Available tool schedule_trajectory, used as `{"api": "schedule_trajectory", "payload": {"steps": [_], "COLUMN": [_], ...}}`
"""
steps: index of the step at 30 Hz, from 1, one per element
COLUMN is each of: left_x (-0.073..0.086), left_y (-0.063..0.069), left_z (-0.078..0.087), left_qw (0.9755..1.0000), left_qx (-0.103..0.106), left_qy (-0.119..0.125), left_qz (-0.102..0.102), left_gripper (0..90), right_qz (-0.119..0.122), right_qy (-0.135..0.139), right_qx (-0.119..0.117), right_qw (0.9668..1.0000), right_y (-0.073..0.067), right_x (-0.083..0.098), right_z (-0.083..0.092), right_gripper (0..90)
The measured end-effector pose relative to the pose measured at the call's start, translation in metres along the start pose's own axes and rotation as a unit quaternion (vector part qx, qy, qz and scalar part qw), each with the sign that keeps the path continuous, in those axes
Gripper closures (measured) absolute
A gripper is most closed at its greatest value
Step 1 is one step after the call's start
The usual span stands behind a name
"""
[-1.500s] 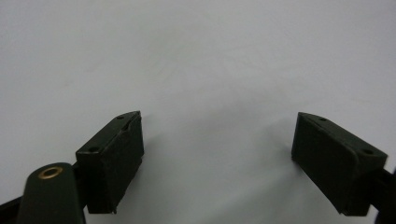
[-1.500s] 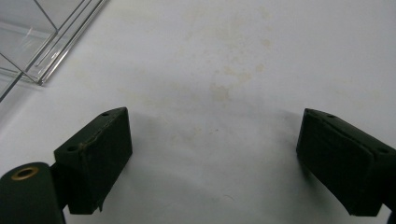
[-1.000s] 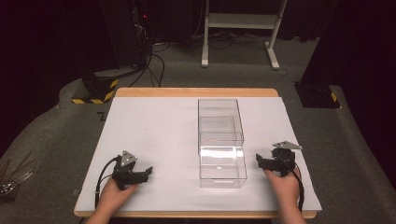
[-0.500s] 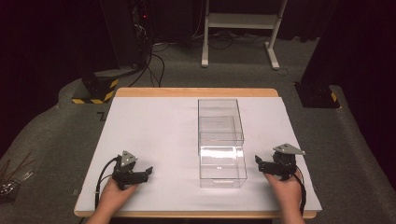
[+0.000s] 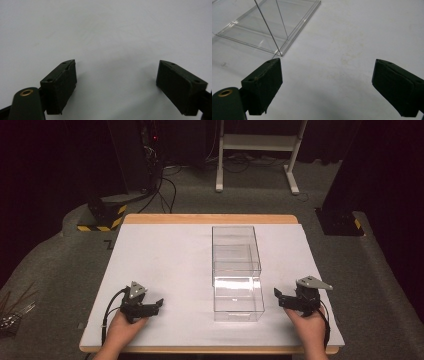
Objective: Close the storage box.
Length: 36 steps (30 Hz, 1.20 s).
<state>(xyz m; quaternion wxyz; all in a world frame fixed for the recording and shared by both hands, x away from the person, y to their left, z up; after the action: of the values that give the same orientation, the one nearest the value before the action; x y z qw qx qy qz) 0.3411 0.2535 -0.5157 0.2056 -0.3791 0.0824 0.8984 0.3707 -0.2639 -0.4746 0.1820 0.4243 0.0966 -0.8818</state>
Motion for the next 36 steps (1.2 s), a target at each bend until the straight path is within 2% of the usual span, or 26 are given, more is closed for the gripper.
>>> {"api": "schedule_trajectory", "payload": {"steps": [4, 8, 11, 14, 16, 24, 25, 31, 33, 36], "left_x": [0.0, 0.0, 0.0, 0.0, 0.0, 0.0, 0.0, 0.0, 0.0, 0.0], "left_y": [0.0, 0.0, 0.0, 0.0, 0.0, 0.0, 0.0, 0.0, 0.0, 0.0], "left_z": [0.0, 0.0, 0.0, 0.0, 0.0, 0.0, 0.0, 0.0, 0.0, 0.0], "left_qw": [1.0, 1.0, 1.0, 1.0, 1.0, 1.0, 1.0, 1.0, 1.0, 1.0], "left_qx": [0.0, 0.001, 0.001, 0.002, 0.002, 0.001, 0.001, 0.001, 0.0, -0.001], "left_qy": [0.0, 0.0, 0.0, -0.002, -0.002, 0.0, 0.0, 0.0, 0.0, 0.0], "left_qz": [0.0, 0.001, 0.001, 0.0, 0.0, 0.001, 0.001, 0.001, 0.0, -0.001], "left_gripper": [16.9, 16.9, 16.9, 16.9, 16.9, 16.9, 16.9, 16.9, 16.8, 16.9], "right_qz": [0.004, 0.002, 0.001, 0.001, -0.01, 0.003, 0.004, 0.014, 0.01, 0.008], "right_qy": [0.008, 0.02, 0.033, 0.035, 0.04, 0.065, 0.073, 0.079, 0.081, 0.085], "right_qx": [0.003, -0.006, -0.023, -0.029, -0.045, -0.046, -0.051, -0.064, -0.073, -0.074], "right_qw": [1.0, 0.9998, 0.9992, 0.9989, 0.9981, 0.9968, 0.996, 0.9947, 0.994, 0.9936], "right_y": [-0.003, -0.007, -0.009, -0.01, -0.013, -0.025, -0.028, -0.037, -0.038, -0.04], "right_x": [-0.001, -0.005, -0.009, -0.01, -0.01, -0.007, -0.008, -0.009, -0.009, -0.009], "right_z": [0.005, 0.011, 0.017, 0.018, 0.02, 0.028, 0.032, 0.037, 0.037, 0.038], "right_gripper": [9.8, 10.5, 11.2, 11.4, 11.6, 11.2, 11.3, 11.5, 11.5, 11.7]}}
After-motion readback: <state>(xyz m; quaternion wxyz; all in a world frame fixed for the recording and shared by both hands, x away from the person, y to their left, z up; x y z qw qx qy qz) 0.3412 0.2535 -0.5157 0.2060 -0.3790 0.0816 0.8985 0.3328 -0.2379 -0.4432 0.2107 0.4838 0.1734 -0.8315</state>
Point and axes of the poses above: each handheld gripper's, and its own axes: z roughly backward along the jaws, x roughly out of its underside, y roughly to its right, the point moved 1 cm from there along -z, roughly forward along the jaws, and after that the axes turned 2 degrees about -y, right-handed, at the moved point
